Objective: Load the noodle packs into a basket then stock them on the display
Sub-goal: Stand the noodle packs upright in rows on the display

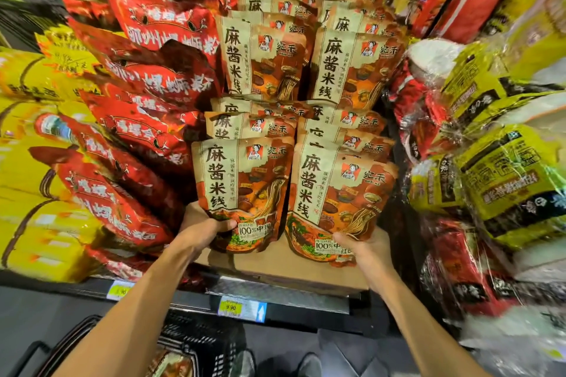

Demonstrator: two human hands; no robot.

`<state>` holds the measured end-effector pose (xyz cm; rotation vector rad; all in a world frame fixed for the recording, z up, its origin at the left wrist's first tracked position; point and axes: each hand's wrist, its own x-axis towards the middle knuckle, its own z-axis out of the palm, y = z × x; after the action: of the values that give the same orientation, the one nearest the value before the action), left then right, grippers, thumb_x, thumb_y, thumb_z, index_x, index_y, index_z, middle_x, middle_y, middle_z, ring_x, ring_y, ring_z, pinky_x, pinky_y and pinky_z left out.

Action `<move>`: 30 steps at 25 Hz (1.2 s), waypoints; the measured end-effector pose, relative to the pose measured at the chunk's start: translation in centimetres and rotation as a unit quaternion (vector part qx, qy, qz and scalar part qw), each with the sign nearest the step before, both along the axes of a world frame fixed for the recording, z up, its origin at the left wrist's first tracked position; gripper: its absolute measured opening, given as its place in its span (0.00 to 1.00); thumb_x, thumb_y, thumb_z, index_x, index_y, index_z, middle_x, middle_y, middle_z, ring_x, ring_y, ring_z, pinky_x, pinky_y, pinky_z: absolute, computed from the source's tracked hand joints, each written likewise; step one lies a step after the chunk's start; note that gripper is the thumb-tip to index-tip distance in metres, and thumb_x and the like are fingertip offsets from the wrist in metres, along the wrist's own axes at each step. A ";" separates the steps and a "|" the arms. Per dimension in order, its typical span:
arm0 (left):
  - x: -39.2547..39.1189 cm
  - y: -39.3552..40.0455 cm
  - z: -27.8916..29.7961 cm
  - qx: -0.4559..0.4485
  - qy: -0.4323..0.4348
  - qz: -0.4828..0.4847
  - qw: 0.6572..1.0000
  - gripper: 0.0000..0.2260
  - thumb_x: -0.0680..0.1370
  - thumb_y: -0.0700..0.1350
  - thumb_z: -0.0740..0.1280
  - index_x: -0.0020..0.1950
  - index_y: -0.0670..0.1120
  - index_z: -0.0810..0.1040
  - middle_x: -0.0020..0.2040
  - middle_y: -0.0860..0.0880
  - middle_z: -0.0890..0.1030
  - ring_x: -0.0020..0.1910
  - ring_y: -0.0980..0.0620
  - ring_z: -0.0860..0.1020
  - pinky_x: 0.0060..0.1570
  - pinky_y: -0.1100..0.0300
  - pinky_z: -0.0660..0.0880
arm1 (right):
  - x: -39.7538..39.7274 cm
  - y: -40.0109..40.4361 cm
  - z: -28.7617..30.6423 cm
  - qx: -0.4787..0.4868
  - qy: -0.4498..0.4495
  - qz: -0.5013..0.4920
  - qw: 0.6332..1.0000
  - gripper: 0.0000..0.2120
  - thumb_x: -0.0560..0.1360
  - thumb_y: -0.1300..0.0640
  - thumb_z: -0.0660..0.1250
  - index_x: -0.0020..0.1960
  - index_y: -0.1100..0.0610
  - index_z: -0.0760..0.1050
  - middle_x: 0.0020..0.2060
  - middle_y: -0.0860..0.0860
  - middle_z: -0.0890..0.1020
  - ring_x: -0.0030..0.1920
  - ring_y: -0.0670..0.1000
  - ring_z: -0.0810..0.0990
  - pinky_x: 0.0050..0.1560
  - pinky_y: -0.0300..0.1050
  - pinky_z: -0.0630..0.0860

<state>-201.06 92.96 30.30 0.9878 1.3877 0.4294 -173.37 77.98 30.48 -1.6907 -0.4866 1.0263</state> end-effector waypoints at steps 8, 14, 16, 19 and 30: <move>0.9 2.0 -0.8 0.143 0.036 0.030 0.989 0.18 0.69 0.30 0.77 0.58 0.41 0.84 0.46 0.52 0.85 0.46 0.52 0.83 0.55 0.54 0.79 | 0.1 2.3 -1.3 0.021 0.004 -0.061 0.998 0.16 0.69 0.71 0.76 0.50 0.53 0.83 0.42 0.45 0.88 0.44 0.43 0.86 0.50 0.47 0.79; 1.9 3.8 -1.7 0.141 0.005 0.057 0.988 0.17 0.69 0.27 0.75 0.54 0.42 0.84 0.46 0.49 0.85 0.49 0.45 0.83 0.59 0.49 0.78 | 0.6 3.6 -2.3 0.021 0.001 -0.089 0.996 0.15 0.69 0.70 0.77 0.49 0.52 0.83 0.40 0.45 0.88 0.49 0.49 0.85 0.55 0.53 0.80; 1.9 4.1 -1.6 0.132 -0.001 0.046 0.990 0.18 0.68 0.27 0.76 0.49 0.48 0.84 0.43 0.54 0.86 0.50 0.46 0.83 0.60 0.45 0.79 | 0.6 3.7 -2.6 0.011 0.000 -0.086 0.996 0.17 0.68 0.69 0.78 0.51 0.52 0.82 0.42 0.45 0.88 0.50 0.48 0.85 0.57 0.54 0.79; 1.7 3.9 -1.4 0.122 -0.001 0.044 0.992 0.19 0.68 0.28 0.77 0.51 0.48 0.84 0.48 0.51 0.87 0.52 0.46 0.84 0.59 0.43 0.79 | 0.5 3.3 -2.8 -0.004 -0.016 -0.067 0.998 0.20 0.67 0.66 0.80 0.56 0.53 0.82 0.48 0.47 0.87 0.53 0.50 0.84 0.60 0.55 0.79; 0.7 1.4 -1.9 0.115 0.007 0.073 0.991 0.22 0.70 0.27 0.75 0.61 0.39 0.80 0.55 0.42 0.84 0.58 0.40 0.81 0.59 0.42 0.78 | 0.2 1.2 -0.6 0.035 -0.025 -0.036 0.998 0.18 0.70 0.64 0.78 0.56 0.49 0.79 0.47 0.42 0.86 0.48 0.38 0.84 0.49 0.40 0.78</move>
<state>-200.33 94.35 28.44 1.0810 1.4498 0.7054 -173.14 79.18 29.87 -1.6618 -0.4854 0.9068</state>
